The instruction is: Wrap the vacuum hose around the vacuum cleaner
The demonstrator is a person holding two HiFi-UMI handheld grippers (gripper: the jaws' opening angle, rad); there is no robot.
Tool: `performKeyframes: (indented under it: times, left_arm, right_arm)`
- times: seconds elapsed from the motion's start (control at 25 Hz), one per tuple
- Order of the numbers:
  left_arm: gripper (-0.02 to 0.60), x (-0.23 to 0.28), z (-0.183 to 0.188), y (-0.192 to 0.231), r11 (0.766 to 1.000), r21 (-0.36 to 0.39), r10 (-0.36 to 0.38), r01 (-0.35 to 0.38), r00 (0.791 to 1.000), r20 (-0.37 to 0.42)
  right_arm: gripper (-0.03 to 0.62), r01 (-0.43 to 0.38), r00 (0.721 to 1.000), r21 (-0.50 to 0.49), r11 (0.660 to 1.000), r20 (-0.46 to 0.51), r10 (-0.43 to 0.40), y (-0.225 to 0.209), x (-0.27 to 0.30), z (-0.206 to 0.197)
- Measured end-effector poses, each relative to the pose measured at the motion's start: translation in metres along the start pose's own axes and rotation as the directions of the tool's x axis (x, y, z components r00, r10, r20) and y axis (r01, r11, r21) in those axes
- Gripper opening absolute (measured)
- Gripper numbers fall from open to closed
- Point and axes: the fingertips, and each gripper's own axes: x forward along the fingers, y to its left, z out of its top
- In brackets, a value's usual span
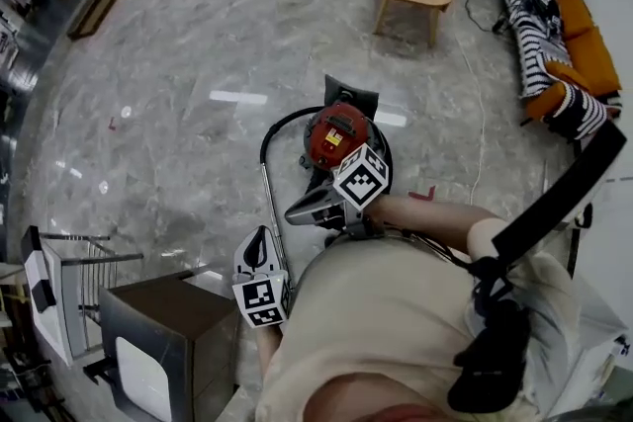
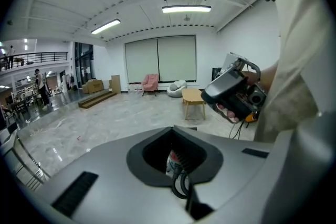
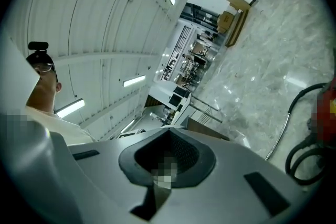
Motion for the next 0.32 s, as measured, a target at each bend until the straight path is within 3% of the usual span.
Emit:
performKeyframes:
  times: [0.32]
  left_arm:
    - [0.005, 0.012, 0.009, -0.017, 0.991, 0.085, -0.106, 0.105, 0.994, 0.015]
  right_arm:
    - [0.003, 0.047, 0.995, -0.016, 0.999, 0.084, -0.045, -0.002, -0.011, -0.004]
